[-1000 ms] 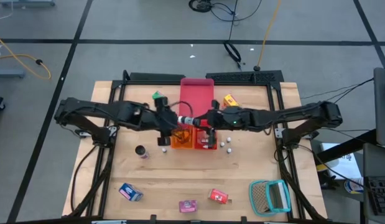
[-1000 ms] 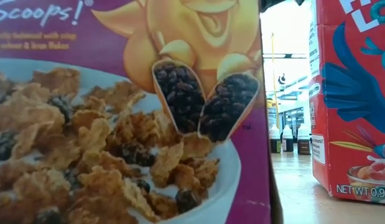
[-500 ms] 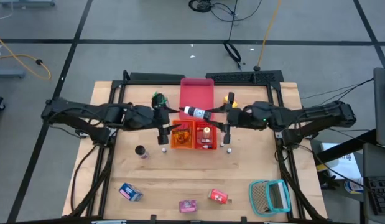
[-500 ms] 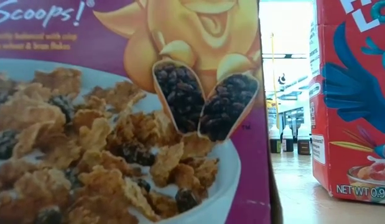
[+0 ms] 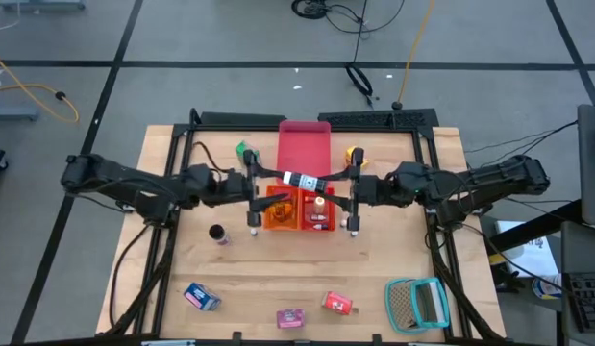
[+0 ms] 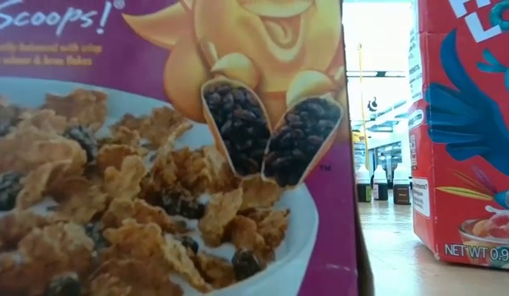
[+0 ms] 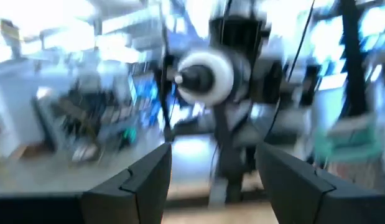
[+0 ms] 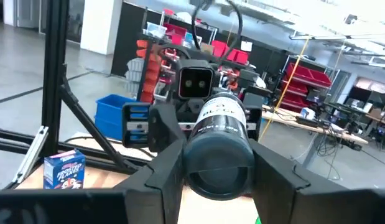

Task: Pick & Place Kitchen Items
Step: Put the large black food coloring bottle into the red basket

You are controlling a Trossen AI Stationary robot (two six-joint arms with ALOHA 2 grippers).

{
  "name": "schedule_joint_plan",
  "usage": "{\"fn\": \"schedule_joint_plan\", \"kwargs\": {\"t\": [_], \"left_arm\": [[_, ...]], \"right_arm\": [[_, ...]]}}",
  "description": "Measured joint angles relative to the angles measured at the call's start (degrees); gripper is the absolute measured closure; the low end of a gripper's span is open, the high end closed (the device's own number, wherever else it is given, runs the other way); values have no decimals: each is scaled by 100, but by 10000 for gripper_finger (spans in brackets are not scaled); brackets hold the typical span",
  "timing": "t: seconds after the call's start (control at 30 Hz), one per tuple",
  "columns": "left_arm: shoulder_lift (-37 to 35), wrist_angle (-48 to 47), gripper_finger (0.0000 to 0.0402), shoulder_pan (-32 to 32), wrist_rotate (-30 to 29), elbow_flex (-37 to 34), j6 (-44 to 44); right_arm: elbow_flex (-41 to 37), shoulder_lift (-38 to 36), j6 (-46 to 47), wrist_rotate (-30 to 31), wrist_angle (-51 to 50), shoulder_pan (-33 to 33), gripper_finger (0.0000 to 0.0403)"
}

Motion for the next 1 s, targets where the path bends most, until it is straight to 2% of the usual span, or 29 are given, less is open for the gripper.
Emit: {"fn": "schedule_joint_plan", "kwargs": {"t": [0.17, 0.43, 0.57, 0.87, 1.0], "left_arm": [[325, 1440, 167, 150, 381, -383, -254], [1019, 2462, 167, 240, 822, -270, -474], [1382, 2991, 167, 240, 1063, -114, -519], [1683, 3298, 169, 228, 1185, 172, -476], [1683, 3312, 200, 213, 1288, 187, -405]], "right_arm": [[-246, 95, -34, -454, 758, 7, 264], [-768, 302, 14, -595, 2024, -119, 264], [-855, 414, 113, -601, 2100, -180, 264], [-852, 613, 184, -598, 2104, -234, 264], [-852, 613, 185, -624, 2096, -260, 264]]}}
